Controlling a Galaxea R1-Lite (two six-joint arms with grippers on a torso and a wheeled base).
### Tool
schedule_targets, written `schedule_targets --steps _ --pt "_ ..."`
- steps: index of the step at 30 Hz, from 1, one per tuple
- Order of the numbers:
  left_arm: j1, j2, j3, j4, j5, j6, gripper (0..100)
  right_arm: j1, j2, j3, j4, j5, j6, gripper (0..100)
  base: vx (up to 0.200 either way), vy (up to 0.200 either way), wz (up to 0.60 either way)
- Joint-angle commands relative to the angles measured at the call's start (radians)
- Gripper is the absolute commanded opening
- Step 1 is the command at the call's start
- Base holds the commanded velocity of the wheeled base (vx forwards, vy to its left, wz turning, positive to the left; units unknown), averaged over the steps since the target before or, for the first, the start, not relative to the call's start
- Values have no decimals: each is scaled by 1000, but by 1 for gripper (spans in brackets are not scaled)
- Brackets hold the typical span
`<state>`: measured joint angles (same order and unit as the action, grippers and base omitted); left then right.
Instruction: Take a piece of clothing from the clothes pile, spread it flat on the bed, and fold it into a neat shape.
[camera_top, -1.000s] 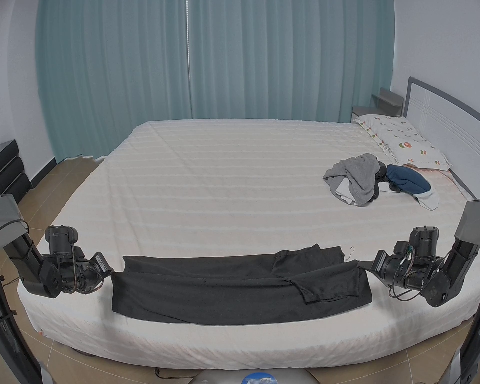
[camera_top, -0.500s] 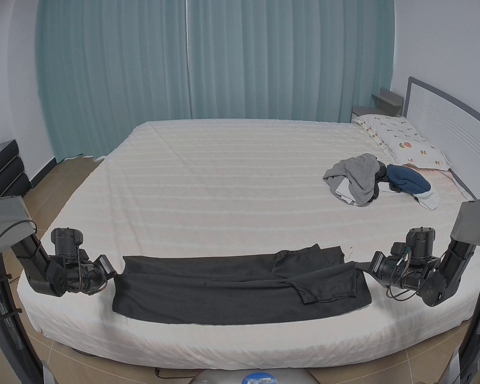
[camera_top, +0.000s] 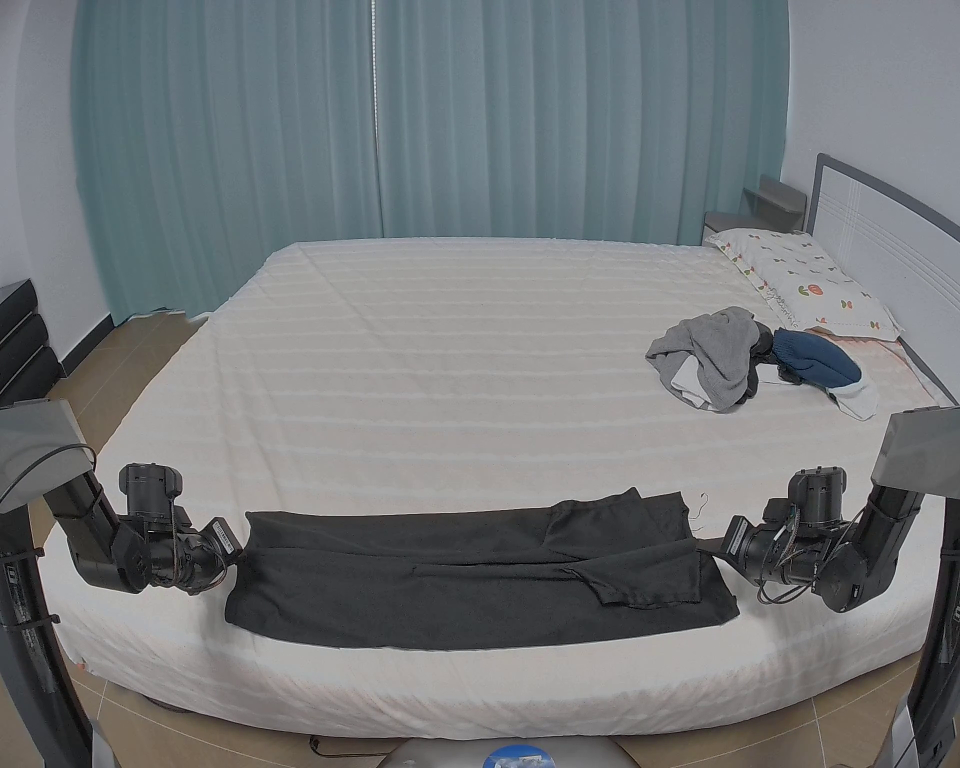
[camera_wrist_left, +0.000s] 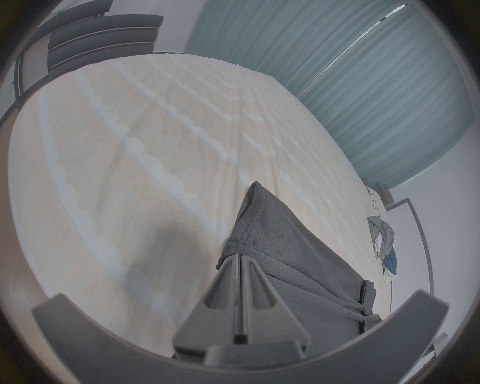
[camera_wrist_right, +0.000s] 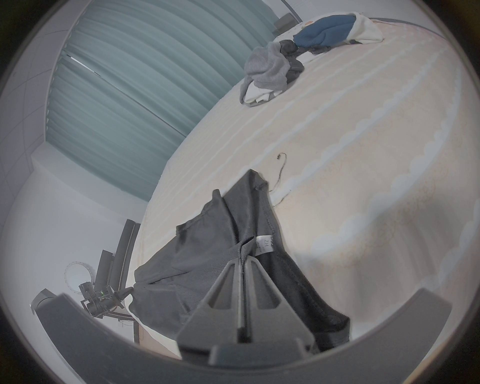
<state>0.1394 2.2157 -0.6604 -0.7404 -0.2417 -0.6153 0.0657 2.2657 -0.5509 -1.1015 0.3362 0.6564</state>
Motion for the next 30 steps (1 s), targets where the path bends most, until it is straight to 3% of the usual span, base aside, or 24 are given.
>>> schedule_targets --steps 1,7,8,9,10,21,27,30 --pt "-1 18 -7 1 1 0 0 -1 41 -15 0 -2 -1 0 0 0 0" --pt "-4 19 -10 1 1 -1 0 -3 63 -31 0 -6 -1 0 0 0 0" --pt "-7 19 -10 1 1 -1 100 -1 63 -31 0 -6 -1 0 0 0 0" --pt "-7 19 -10 3 1 -1 100 -1 64 -32 0 -6 -1 0 0 0 0" --pt "-9 19 -10 3 1 -1 100 0 66 -37 0 -6 -1 100 0 0 0" --pt "3 -24 -5 6 4 -17 100 -34 -28 -6 -14 0 5 100 0 0 0" --pt "-1 -18 -15 1 9 -53 100 -43 -32 -14 -14 -3 51 100 0 0 0" --pt "-18 28 -77 0 12 -58 100 -40 -32 -17 -12 -3 51 100 0 0 0"
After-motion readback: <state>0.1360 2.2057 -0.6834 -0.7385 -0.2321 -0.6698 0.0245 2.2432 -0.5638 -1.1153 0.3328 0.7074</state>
